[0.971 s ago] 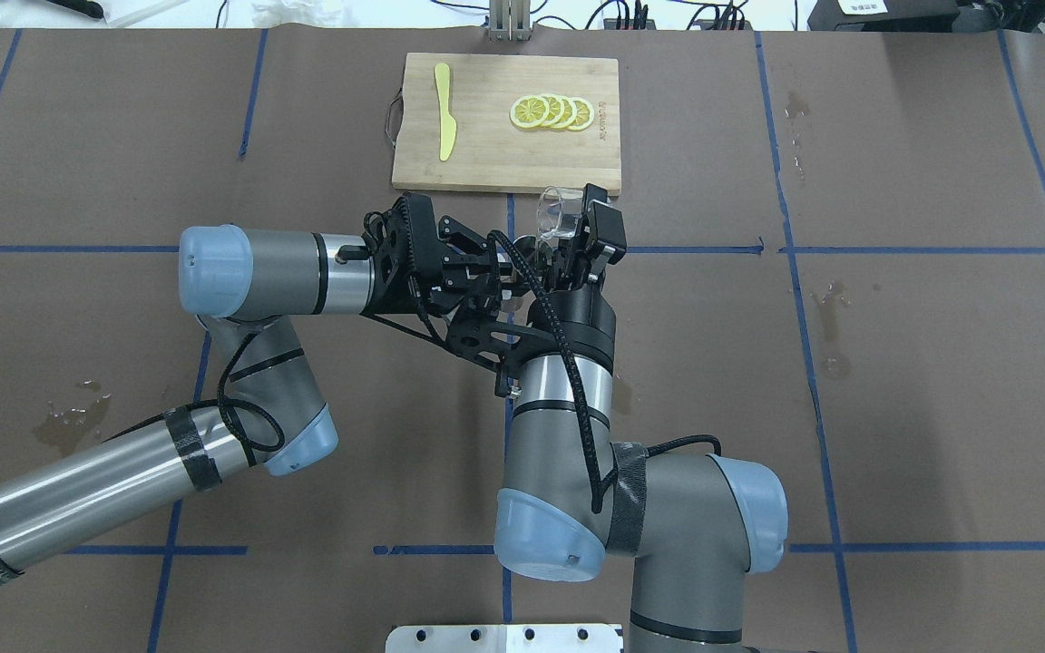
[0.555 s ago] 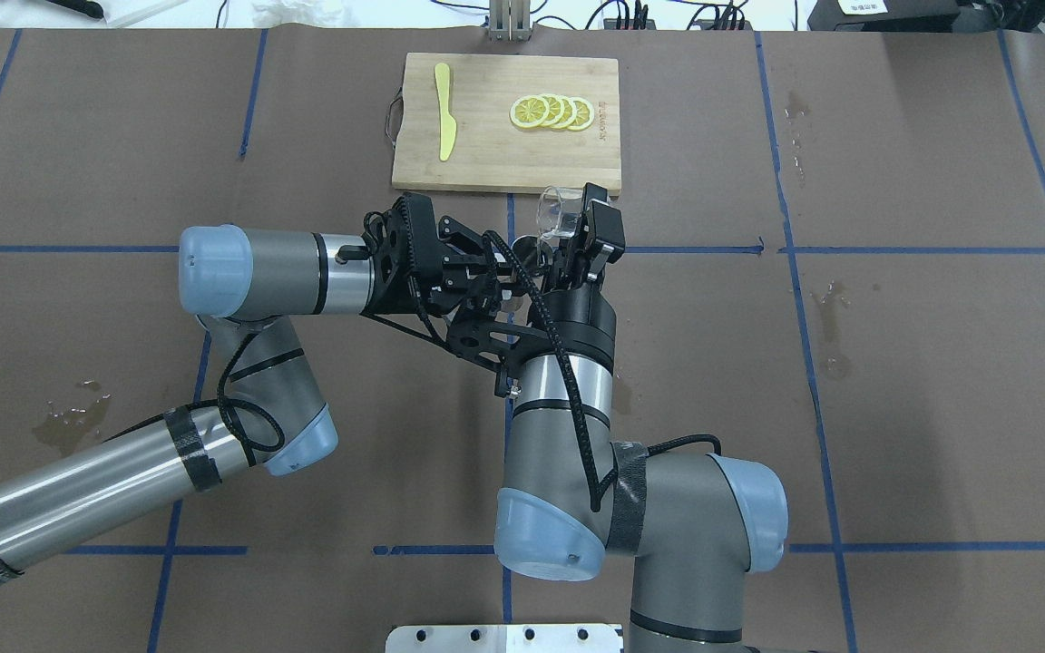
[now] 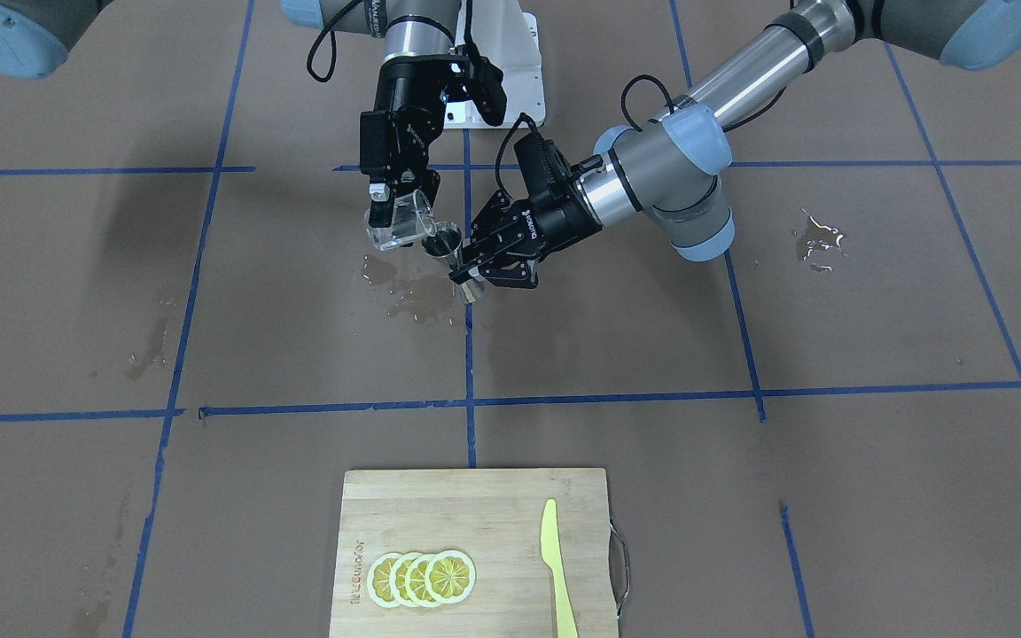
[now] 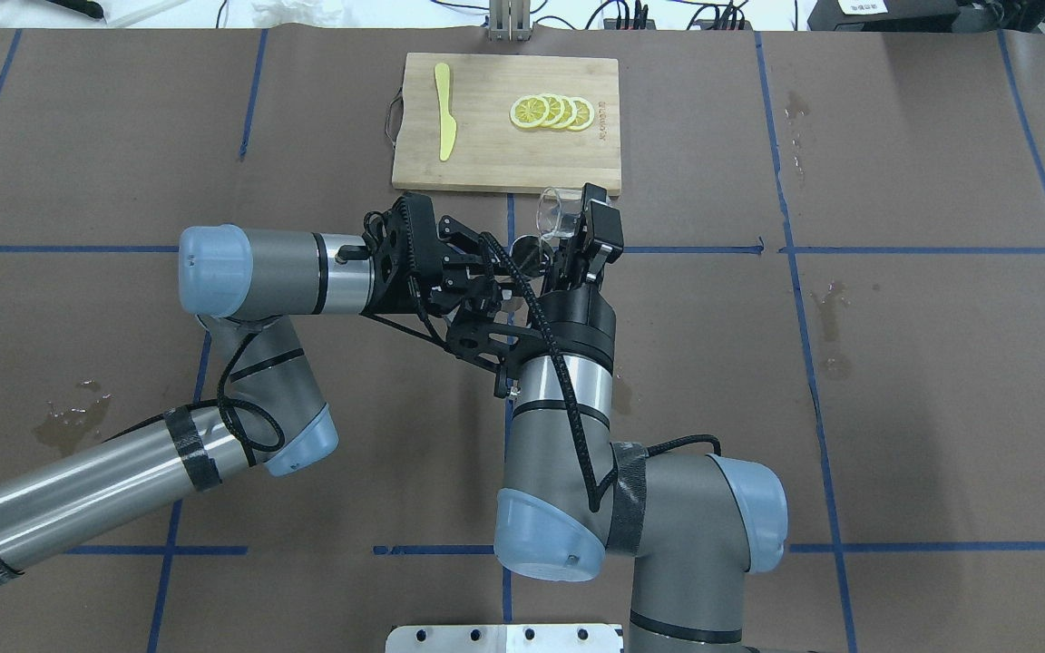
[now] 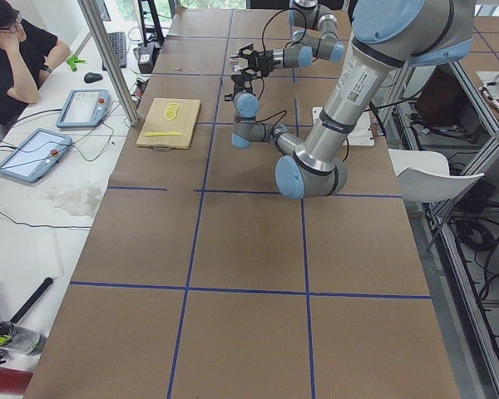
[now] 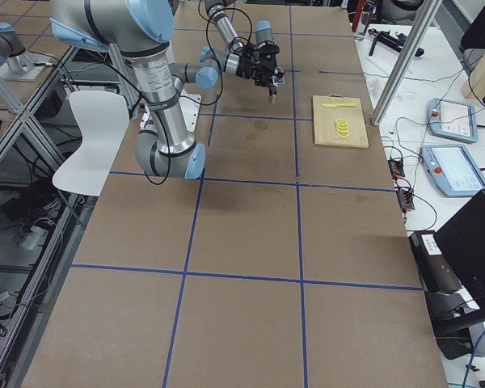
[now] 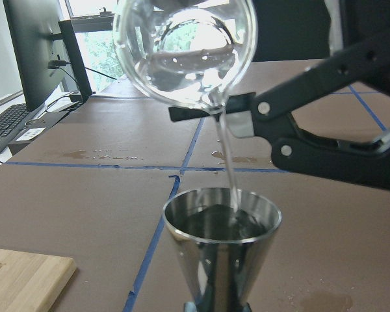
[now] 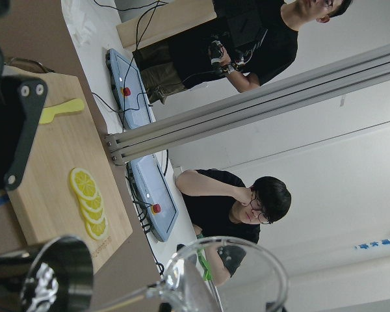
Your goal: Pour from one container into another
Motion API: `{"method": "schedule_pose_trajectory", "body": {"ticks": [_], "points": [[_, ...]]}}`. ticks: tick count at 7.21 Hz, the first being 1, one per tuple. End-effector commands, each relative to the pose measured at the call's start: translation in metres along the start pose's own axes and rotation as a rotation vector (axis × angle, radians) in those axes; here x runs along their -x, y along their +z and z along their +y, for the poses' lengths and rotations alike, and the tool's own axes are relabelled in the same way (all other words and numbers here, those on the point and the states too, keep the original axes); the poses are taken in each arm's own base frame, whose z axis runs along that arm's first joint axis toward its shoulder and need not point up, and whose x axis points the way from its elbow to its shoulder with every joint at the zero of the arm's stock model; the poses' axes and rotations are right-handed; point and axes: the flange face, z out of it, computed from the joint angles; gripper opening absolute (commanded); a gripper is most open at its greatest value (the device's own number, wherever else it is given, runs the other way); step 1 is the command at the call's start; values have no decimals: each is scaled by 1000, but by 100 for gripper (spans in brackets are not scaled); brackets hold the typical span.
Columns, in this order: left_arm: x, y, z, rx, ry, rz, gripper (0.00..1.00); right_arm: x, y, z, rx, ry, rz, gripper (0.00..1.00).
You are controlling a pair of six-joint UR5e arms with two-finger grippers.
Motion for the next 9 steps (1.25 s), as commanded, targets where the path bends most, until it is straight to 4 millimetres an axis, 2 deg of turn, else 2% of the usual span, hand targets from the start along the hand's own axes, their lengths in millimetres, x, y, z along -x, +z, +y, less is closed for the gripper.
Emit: {"method": "schedule_pose_trajectory", "body": {"ticks": [1, 5, 6, 9], "points": [[0, 0, 0, 0, 0, 0, 0, -1, 1, 0, 1, -15, 2, 0], [0, 0, 0, -1, 1, 0, 0, -4, 2, -2, -2, -48, 13, 0], [0, 0, 0, -1, 1, 0, 0, -13, 0, -15, -10, -8, 11, 0], [0, 0, 0, -3, 1, 0, 0, -21, 1, -17, -12, 81, 9, 0]]}}
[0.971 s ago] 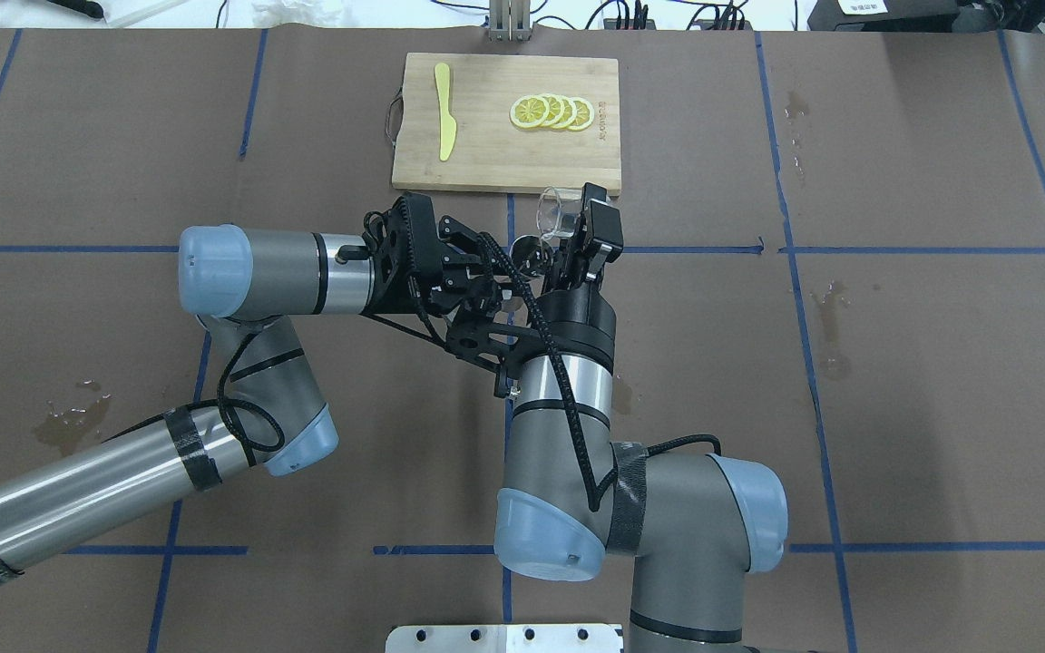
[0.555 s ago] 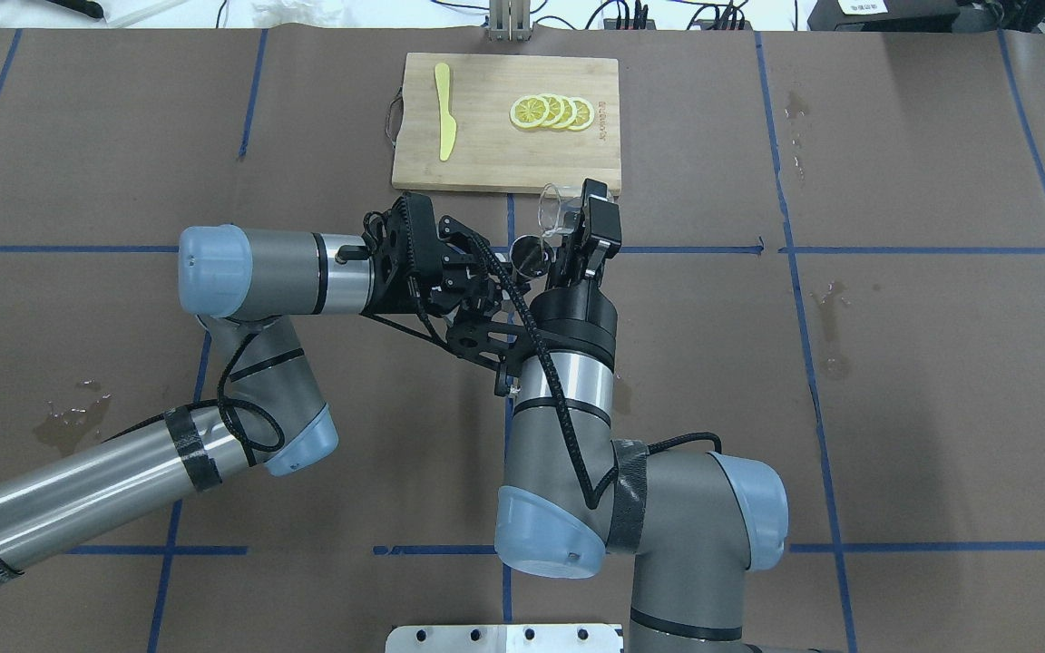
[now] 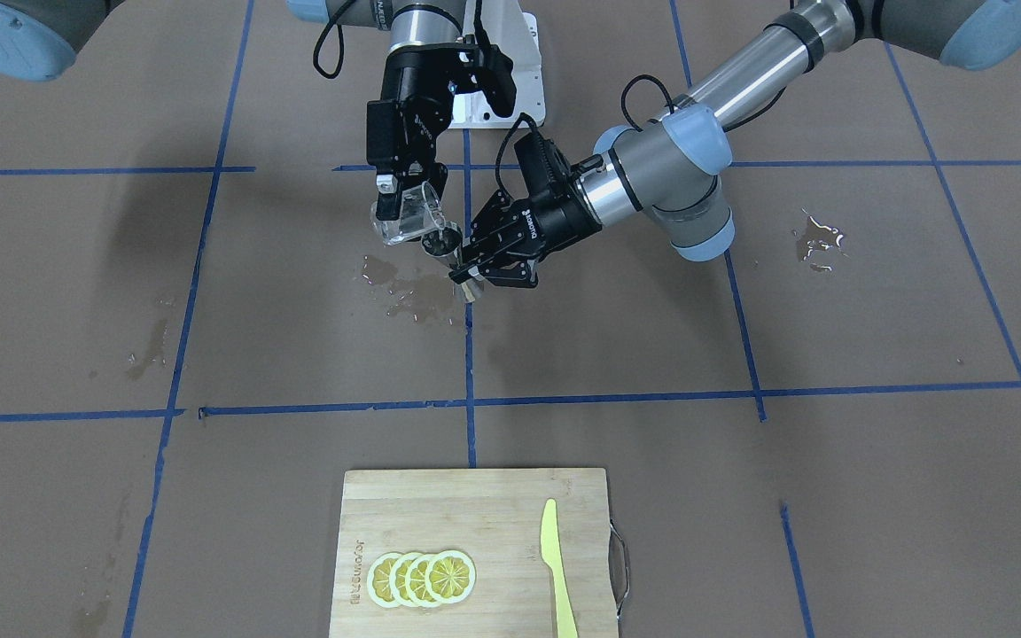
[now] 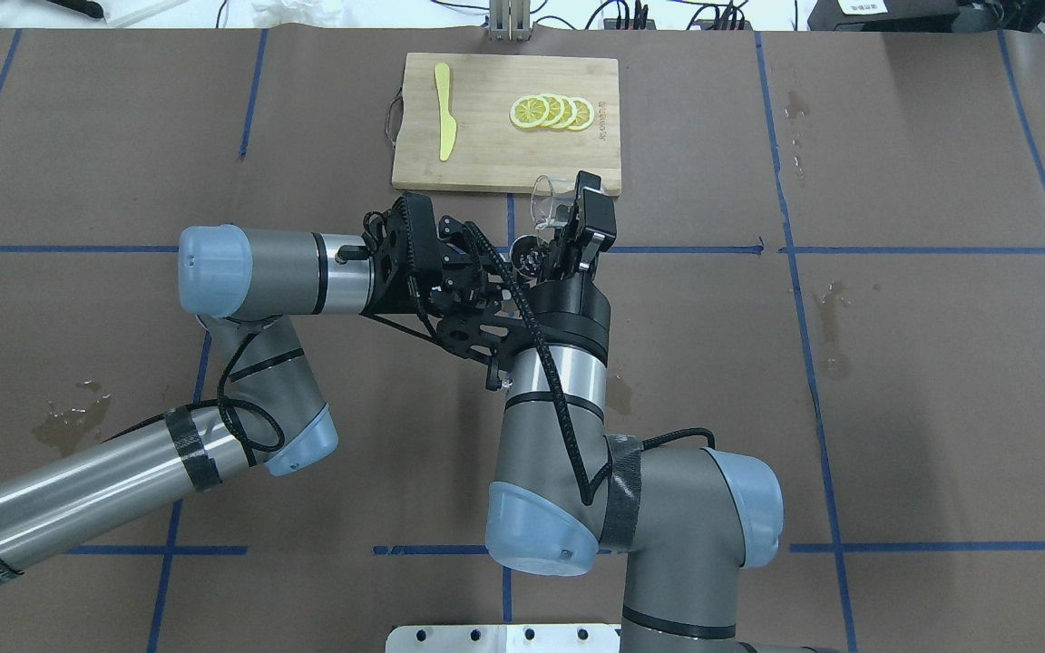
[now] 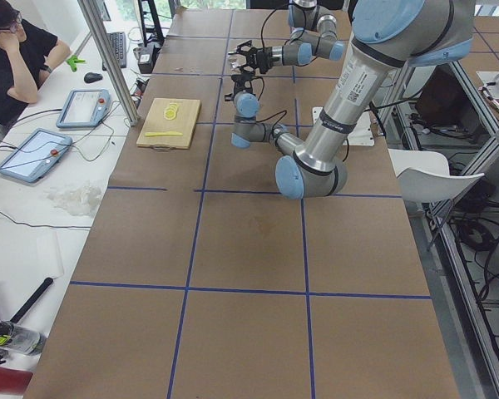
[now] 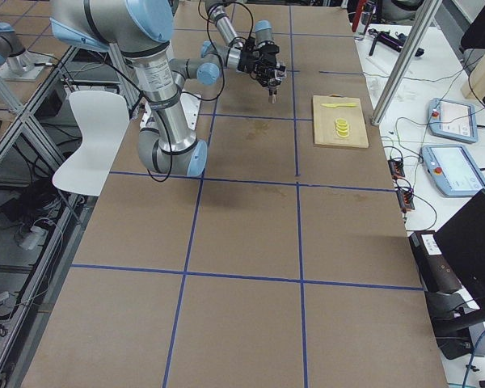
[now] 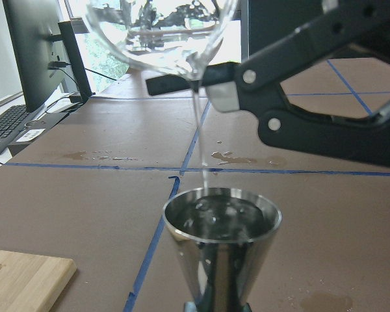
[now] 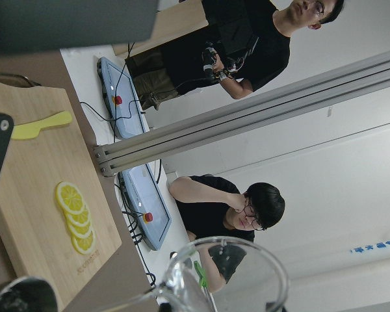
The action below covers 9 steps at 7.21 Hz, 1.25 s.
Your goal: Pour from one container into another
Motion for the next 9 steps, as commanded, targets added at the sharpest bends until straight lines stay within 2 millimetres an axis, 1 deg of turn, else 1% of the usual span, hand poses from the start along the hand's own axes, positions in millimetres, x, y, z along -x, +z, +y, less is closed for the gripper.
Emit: {"method": "schedule_pose_trajectory", "body": {"ticks": [1, 2, 3, 4, 5, 6, 9], "points": [[0, 0, 0, 0, 0, 0, 0, -4, 2, -1, 3, 103, -3, 0], [0, 0, 0, -2, 1, 0, 0, -10, 1, -2, 0, 135, -21, 0], [0, -1, 0, -2, 1, 0, 0, -14, 1, -1, -21, 216, -41, 0], [0, -1, 0, -2, 1, 0, 0, -13, 2, 7, -32, 262, -46, 0], [0, -1, 1, 0, -1, 0, 0, -12, 3, 9, -31, 320, -48, 0], [1, -1, 0, -2, -2, -1, 0, -10, 3, 12, -28, 328, -56, 0], [3, -3, -1, -3, -6, -5, 0, -11, 4, 11, -28, 329, -55, 0]]}}
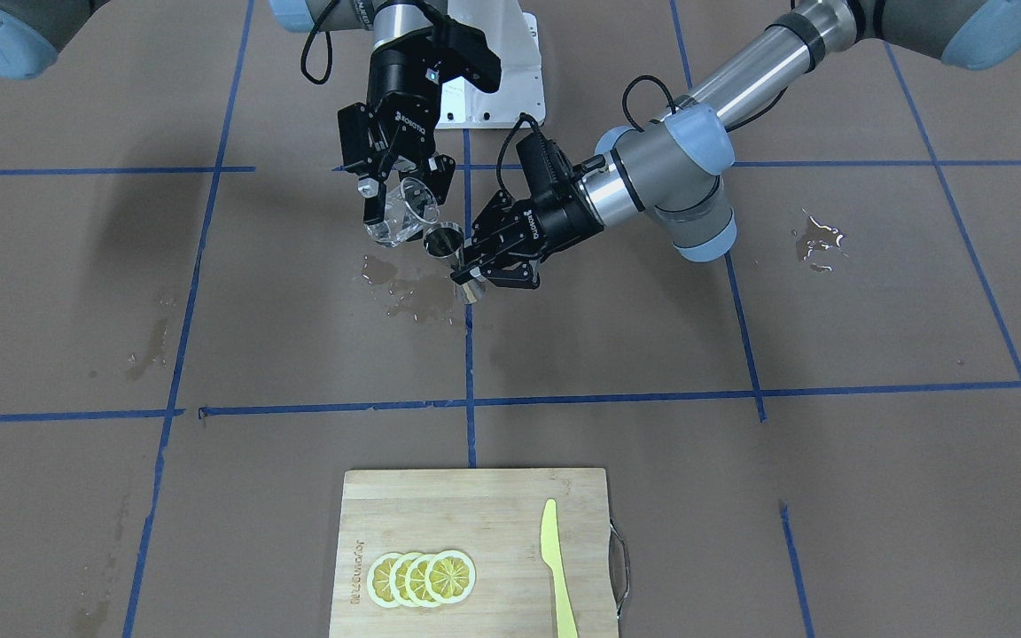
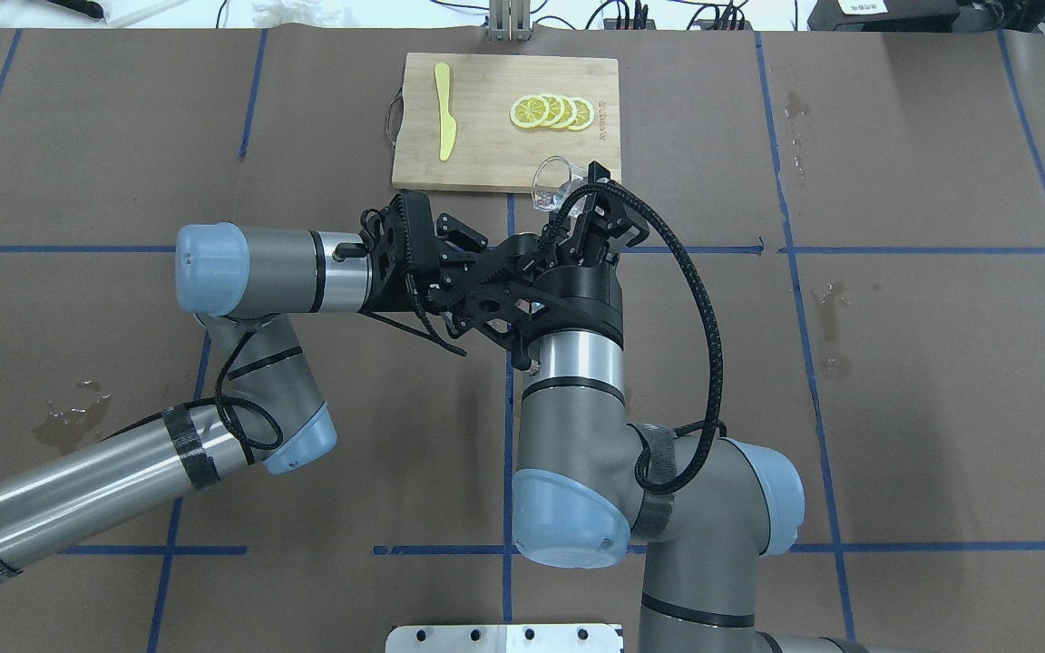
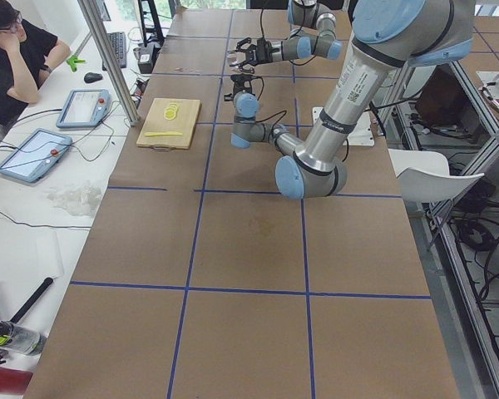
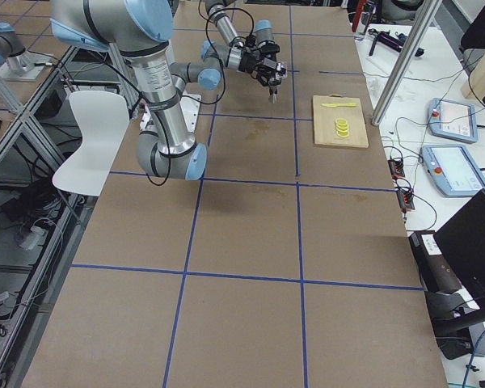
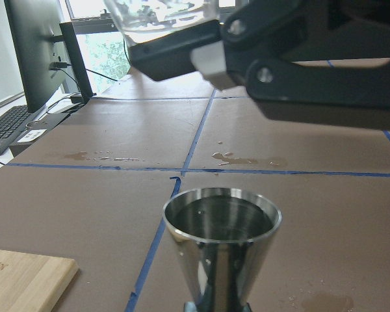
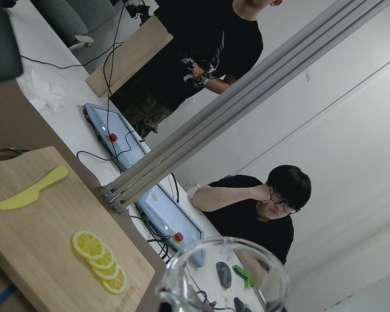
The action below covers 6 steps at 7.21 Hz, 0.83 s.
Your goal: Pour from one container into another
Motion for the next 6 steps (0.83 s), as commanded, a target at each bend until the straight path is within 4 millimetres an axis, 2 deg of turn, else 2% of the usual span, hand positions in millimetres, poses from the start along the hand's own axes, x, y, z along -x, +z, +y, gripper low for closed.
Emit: {"method": "schedule_pose_trajectory", "body": {"ticks": [1, 2, 3, 5, 6], "points": [[4, -2, -1, -3, -4, -5, 0, 0, 0, 0, 0, 2, 0, 0], [10, -8, -4, -7, -29, -17, 0, 0, 0, 0, 0, 2, 0, 0], [9, -18, -4, -14, -50, -18, 0, 0, 0, 0, 0, 2, 0, 0], [16, -42, -4, -25, -48, -38, 0, 0, -1, 0, -1, 3, -2, 0], [12, -56, -4, -34, -94, -37, 0, 0, -1, 0, -1, 3, -2, 0]]}}
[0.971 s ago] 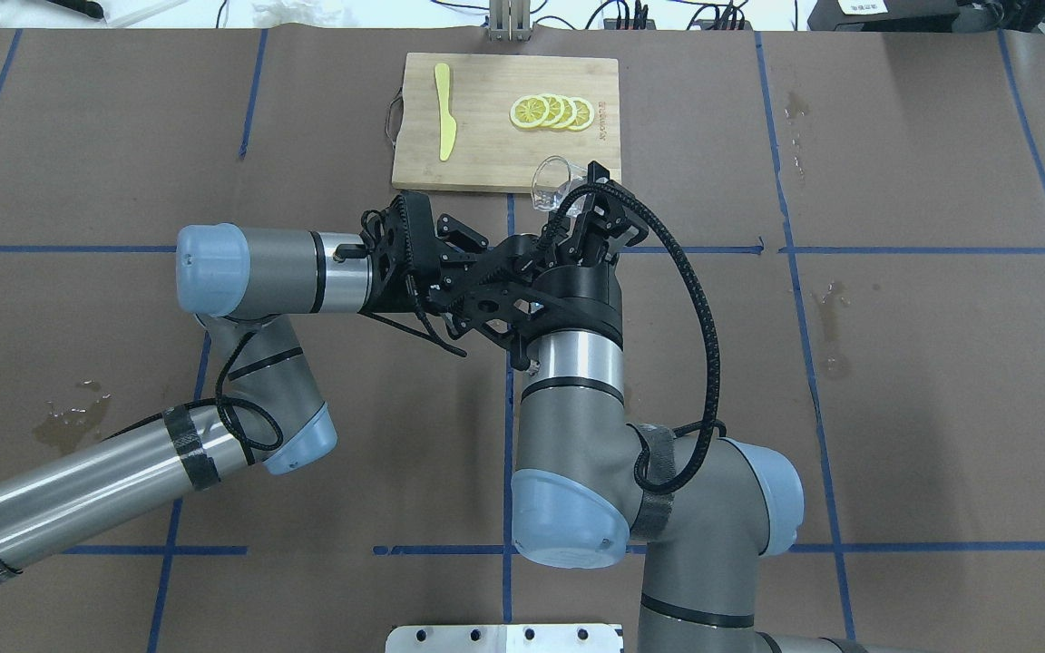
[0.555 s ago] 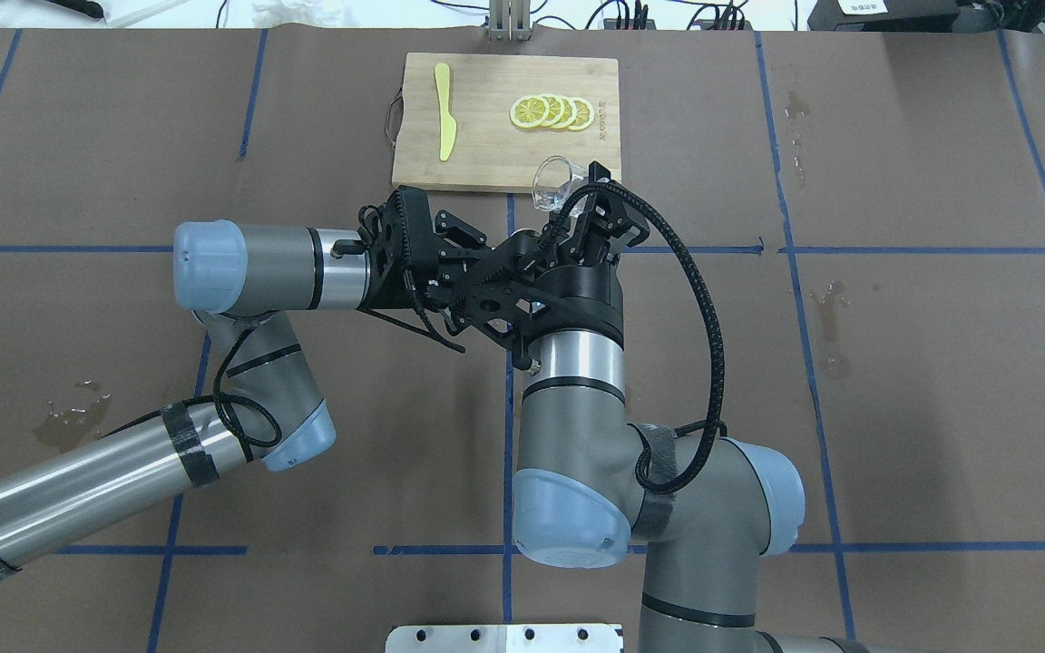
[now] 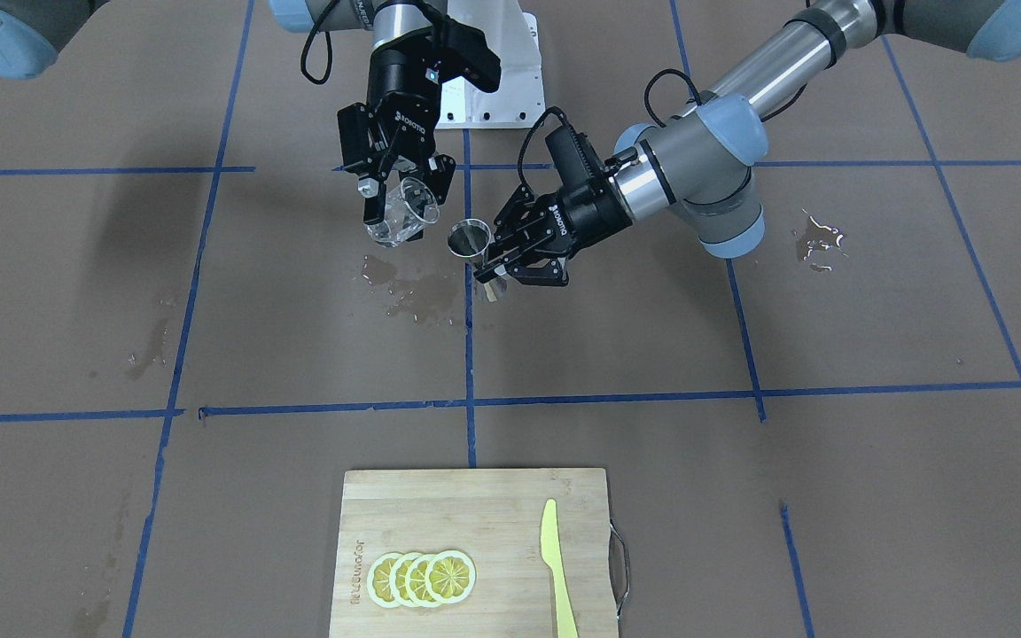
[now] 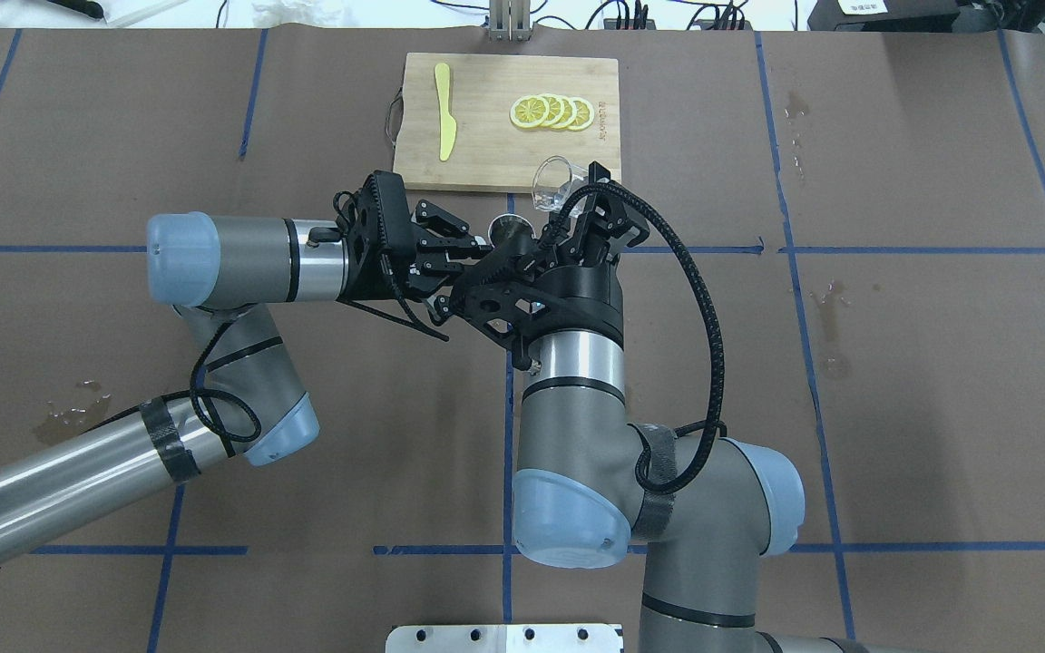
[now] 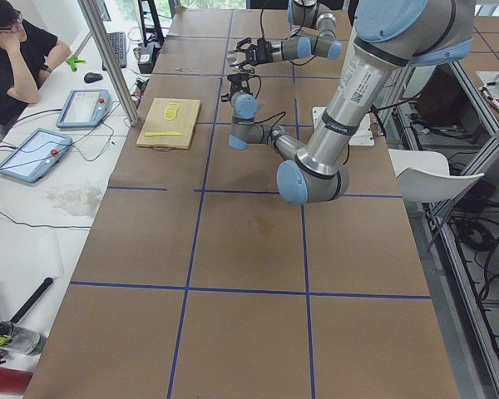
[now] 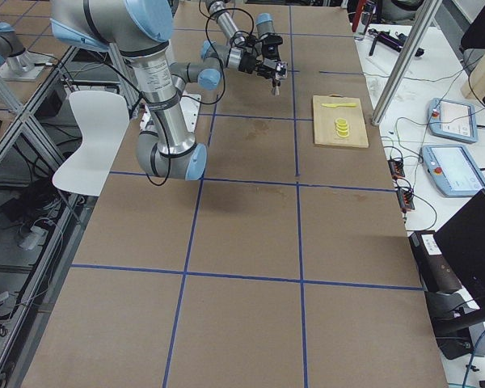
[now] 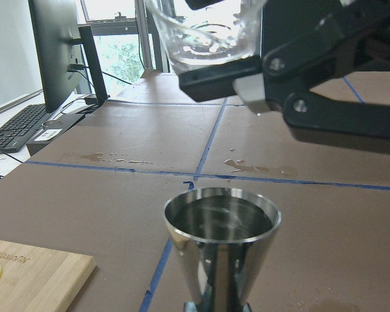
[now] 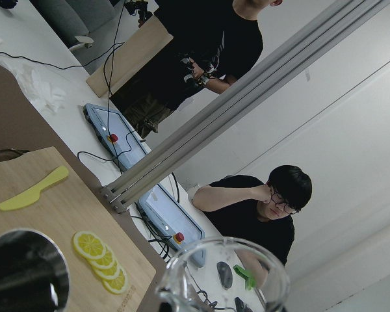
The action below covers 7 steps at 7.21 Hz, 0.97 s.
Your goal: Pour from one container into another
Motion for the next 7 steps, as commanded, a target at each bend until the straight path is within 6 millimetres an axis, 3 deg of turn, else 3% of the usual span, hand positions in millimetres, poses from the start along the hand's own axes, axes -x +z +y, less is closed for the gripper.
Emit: {"method": "schedule_pose_trajectory", "body": {"ticks": [1, 4, 6, 7], "points": [[-2, -34, -3, -24, -43, -8, 0, 0, 0, 1, 0, -1, 0, 0], [8, -99, 19, -9, -91, -62, 0, 0, 0, 2, 0, -1, 0, 0], [0, -154, 31, -28, -122, -165, 0, -2, -1, 2, -1, 2, -1, 0], [-1, -179, 46, -51, -129, -221, 0, -3, 0, 2, -1, 2, 1, 0]]}}
